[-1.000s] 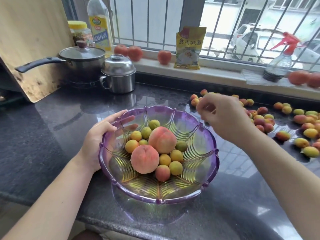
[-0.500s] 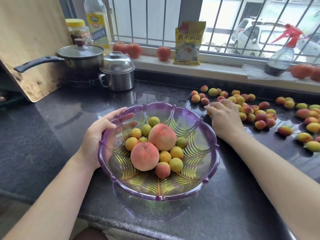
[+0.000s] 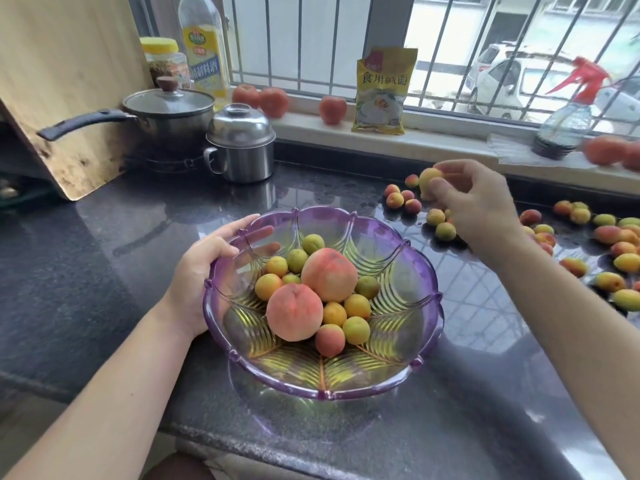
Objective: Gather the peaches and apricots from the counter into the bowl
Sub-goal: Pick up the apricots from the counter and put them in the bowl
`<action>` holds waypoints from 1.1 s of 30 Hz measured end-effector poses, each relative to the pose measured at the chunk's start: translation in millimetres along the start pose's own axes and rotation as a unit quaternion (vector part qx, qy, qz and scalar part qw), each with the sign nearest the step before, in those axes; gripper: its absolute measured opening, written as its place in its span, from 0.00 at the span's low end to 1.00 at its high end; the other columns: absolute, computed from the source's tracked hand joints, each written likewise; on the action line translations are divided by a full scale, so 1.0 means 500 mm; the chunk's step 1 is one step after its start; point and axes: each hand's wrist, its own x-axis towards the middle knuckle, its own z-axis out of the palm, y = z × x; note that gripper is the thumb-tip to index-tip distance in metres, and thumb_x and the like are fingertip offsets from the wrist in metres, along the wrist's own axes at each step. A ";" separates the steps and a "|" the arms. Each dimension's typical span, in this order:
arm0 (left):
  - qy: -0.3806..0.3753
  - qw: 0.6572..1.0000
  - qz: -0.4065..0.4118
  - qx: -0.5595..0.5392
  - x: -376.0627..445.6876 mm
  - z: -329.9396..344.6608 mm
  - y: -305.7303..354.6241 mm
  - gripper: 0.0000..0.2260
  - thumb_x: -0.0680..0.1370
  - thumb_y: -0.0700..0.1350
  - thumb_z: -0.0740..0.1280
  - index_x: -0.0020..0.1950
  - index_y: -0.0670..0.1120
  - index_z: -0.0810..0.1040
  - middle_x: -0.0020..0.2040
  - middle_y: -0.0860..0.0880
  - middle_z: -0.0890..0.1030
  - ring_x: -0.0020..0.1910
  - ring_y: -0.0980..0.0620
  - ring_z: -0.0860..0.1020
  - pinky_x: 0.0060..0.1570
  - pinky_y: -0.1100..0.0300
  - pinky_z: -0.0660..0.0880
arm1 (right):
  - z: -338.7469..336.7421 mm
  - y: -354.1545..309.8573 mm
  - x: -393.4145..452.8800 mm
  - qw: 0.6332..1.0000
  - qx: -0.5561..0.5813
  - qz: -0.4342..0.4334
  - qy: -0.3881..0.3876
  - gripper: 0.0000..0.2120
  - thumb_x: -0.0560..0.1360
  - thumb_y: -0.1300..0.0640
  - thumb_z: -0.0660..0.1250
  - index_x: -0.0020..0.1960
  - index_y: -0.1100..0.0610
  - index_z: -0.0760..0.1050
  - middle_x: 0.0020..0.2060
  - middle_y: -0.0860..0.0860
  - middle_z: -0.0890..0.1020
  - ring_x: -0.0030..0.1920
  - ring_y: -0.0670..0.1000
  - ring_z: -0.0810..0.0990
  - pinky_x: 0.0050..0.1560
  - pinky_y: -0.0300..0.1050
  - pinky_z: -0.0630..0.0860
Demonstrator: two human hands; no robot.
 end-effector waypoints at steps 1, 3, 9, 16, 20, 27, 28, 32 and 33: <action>0.000 1.000 0.002 0.002 0.000 0.001 0.000 0.23 0.83 0.37 0.51 0.75 0.42 0.76 0.70 0.40 0.82 0.68 0.37 0.82 0.62 0.44 0.83 | -0.006 -0.029 -0.007 0.995 0.080 0.039 -0.044 0.11 0.81 0.53 0.68 0.62 0.53 0.78 0.50 0.51 0.86 0.50 0.53 0.86 0.48 0.47 0.83; 0.001 1.000 0.004 0.005 0.000 0.001 0.000 0.23 0.84 0.37 0.51 0.75 0.42 0.76 0.70 0.40 0.82 0.68 0.36 0.82 0.63 0.44 0.82 | -0.010 -0.070 -0.018 0.946 0.270 0.103 -0.144 0.12 0.82 0.58 0.66 0.64 0.54 0.77 0.53 0.55 0.86 0.52 0.55 0.86 0.51 0.50 0.80; -0.004 1.000 0.005 0.003 0.000 -0.002 -0.001 0.23 0.83 0.37 0.51 0.74 0.41 0.76 0.70 0.40 0.82 0.68 0.36 0.81 0.64 0.43 0.82 | 0.021 -0.109 -0.031 0.895 0.303 0.130 -0.301 0.16 0.77 0.67 0.68 0.64 0.59 0.79 0.53 0.58 0.83 0.49 0.54 0.84 0.45 0.40 0.80; -0.015 1.000 0.011 -0.005 0.004 -0.006 -0.002 0.26 0.77 0.41 0.58 0.75 0.41 0.76 0.70 0.40 0.82 0.68 0.37 0.81 0.66 0.40 0.80 | 0.111 -0.097 -0.030 0.906 -0.252 -0.131 -0.313 0.19 0.77 0.57 0.73 0.67 0.50 0.76 0.55 0.45 0.80 0.51 0.48 0.80 0.44 0.34 0.73; -0.018 1.000 0.013 -0.005 0.007 -0.008 -0.004 0.27 0.76 0.41 0.57 0.75 0.42 0.76 0.70 0.40 0.82 0.68 0.37 0.81 0.64 0.43 0.82 | 0.147 -0.091 -0.019 0.852 -0.366 -0.220 -0.304 0.16 0.78 0.57 0.71 0.65 0.49 0.78 0.53 0.47 0.75 0.54 0.52 0.77 0.53 0.48 0.77; -0.017 1.000 0.008 -0.008 0.009 -0.008 -0.002 0.28 0.73 0.42 0.59 0.74 0.42 0.76 0.70 0.40 0.82 0.68 0.36 0.81 0.63 0.43 0.82 | 0.170 -0.090 -0.011 0.839 -0.377 -0.221 -0.322 0.19 0.79 0.62 0.67 0.67 0.48 0.79 0.56 0.50 0.71 0.53 0.55 0.77 0.54 0.56 0.78; -0.017 1.000 0.008 -0.006 0.009 -0.008 -0.002 0.28 0.74 0.42 0.59 0.74 0.42 0.76 0.70 0.40 0.82 0.68 0.36 0.81 0.62 0.43 0.82 | 0.170 -0.091 -0.012 0.840 -0.374 -0.228 -0.319 0.20 0.79 0.64 0.66 0.68 0.48 0.78 0.56 0.50 0.73 0.54 0.55 0.77 0.54 0.55 0.79; -0.015 1.000 0.011 -0.003 0.010 -0.007 -0.002 0.28 0.73 0.42 0.59 0.74 0.42 0.77 0.69 0.39 0.82 0.68 0.36 0.81 0.63 0.43 0.82 | 0.169 -0.093 -0.019 0.854 -0.356 -0.235 -0.298 0.26 0.76 0.68 0.65 0.70 0.49 0.76 0.57 0.48 0.80 0.55 0.52 0.80 0.53 0.52 0.80; -0.015 1.000 0.012 -0.003 0.009 -0.007 -0.002 0.28 0.74 0.42 0.59 0.74 0.42 0.77 0.69 0.39 0.82 0.68 0.36 0.81 0.63 0.42 0.82 | 0.170 -0.091 -0.020 0.856 -0.355 -0.233 -0.296 0.25 0.75 0.69 0.64 0.68 0.49 0.77 0.57 0.48 0.81 0.55 0.52 0.80 0.53 0.52 0.81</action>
